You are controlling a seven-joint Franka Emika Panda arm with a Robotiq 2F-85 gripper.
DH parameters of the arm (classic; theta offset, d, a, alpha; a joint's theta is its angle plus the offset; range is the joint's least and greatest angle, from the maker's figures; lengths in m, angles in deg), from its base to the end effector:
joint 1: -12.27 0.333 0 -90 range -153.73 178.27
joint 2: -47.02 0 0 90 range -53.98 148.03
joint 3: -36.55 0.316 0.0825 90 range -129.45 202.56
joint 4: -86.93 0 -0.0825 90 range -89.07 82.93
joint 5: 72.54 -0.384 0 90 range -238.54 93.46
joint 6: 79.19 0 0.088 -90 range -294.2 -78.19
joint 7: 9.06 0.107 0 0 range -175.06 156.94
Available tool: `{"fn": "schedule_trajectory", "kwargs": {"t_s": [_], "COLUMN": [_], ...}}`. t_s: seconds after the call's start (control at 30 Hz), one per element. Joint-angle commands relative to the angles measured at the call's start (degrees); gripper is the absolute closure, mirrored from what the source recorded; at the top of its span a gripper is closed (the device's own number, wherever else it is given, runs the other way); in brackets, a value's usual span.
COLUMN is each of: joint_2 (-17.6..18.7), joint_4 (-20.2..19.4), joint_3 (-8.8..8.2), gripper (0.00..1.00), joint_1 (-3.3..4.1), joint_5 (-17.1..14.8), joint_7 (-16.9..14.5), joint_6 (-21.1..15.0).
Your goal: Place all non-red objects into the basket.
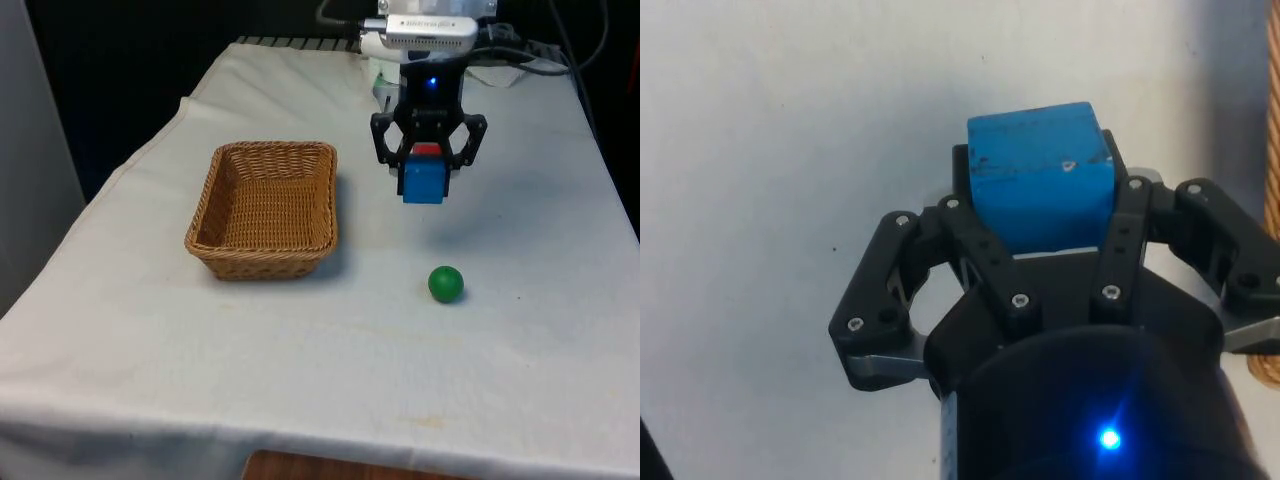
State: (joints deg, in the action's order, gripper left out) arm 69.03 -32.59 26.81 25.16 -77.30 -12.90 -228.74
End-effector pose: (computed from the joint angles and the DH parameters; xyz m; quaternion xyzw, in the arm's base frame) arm 0.5999 0.0336 0.2553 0.9967 0.0350 0.0734 0.0080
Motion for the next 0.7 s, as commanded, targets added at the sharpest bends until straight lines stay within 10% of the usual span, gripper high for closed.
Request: {"fn": "schedule_trajectory", "kwargs": {"t_s": [0.0, 0.67], "joint_2": [-0.29, -1.38], "joint_4": [0.06, 0.4], "joint_3": [-0.11, -3.72], "gripper": [0.99, 0.99], "joint_1": [0.0, -1.2], "joint_5": [0.06, -1.38], "joint_7": [0.0, -5.27], "joint_6": [0.34, 3.04]}}
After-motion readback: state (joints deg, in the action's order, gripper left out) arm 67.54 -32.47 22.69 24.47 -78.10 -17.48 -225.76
